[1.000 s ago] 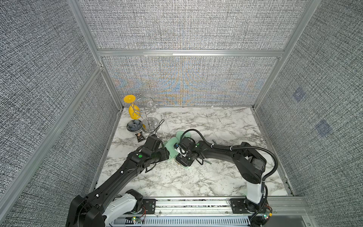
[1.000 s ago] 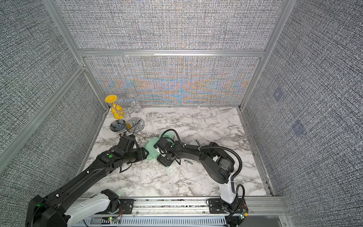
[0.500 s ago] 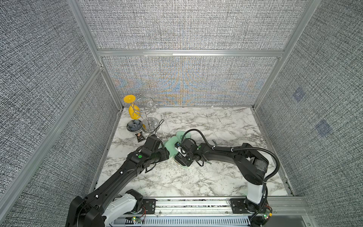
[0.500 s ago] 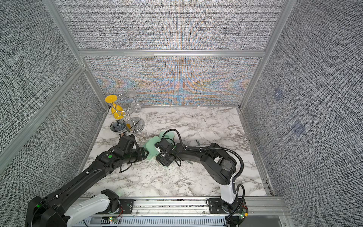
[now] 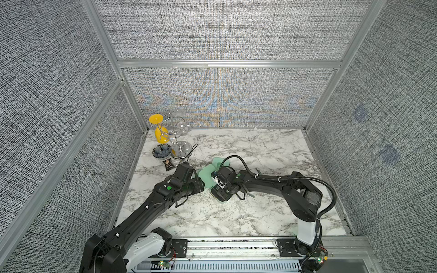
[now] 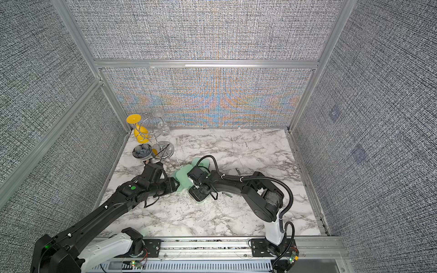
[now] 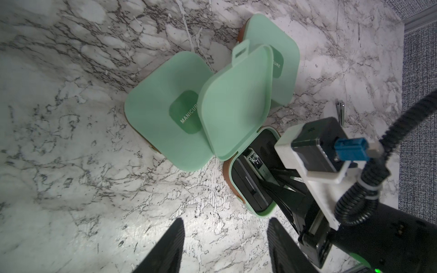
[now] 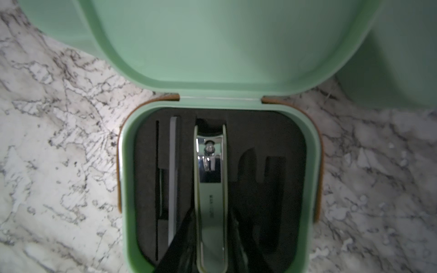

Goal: Organize nail clipper sets
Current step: Place the nail clipper in the storage box.

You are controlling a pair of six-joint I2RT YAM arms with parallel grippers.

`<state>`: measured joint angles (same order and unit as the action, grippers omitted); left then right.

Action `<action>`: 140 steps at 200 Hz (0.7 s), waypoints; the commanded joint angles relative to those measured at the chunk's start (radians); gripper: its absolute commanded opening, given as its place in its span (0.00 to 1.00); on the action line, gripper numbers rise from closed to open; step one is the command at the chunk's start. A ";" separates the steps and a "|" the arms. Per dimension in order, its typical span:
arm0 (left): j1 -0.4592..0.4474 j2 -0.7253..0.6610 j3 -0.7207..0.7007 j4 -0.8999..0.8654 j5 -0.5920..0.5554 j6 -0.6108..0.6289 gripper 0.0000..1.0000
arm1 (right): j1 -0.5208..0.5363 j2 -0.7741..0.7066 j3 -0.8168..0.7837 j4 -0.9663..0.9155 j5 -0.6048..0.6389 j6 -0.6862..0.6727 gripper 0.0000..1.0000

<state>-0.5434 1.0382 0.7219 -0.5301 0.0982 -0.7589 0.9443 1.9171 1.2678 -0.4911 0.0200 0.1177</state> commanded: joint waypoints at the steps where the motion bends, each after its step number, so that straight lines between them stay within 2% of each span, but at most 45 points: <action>1: 0.000 -0.011 -0.005 0.002 0.005 0.006 0.58 | 0.002 -0.009 0.017 -0.107 -0.008 0.008 0.32; 31: -0.001 -0.016 -0.006 -0.001 0.005 0.006 0.59 | 0.001 -0.019 0.031 -0.115 -0.015 0.014 0.35; 76: -0.001 -0.017 -0.006 0.001 0.005 0.007 0.59 | 0.002 -0.032 0.030 -0.116 -0.031 0.034 0.34; 91: 0.000 -0.018 -0.006 0.000 0.005 0.007 0.59 | 0.002 -0.046 0.026 -0.124 -0.031 0.034 0.29; 112: -0.001 -0.018 -0.006 0.001 0.006 0.007 0.59 | 0.003 -0.065 0.025 -0.149 -0.029 0.028 0.14; 140: -0.001 -0.015 -0.007 0.002 0.005 0.006 0.59 | 0.002 -0.076 0.019 -0.176 -0.027 0.019 0.09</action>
<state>-0.5434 1.0237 0.7162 -0.5323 0.1047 -0.7589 0.9459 1.8484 1.2915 -0.6220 -0.0051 0.1425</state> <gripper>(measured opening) 0.586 0.101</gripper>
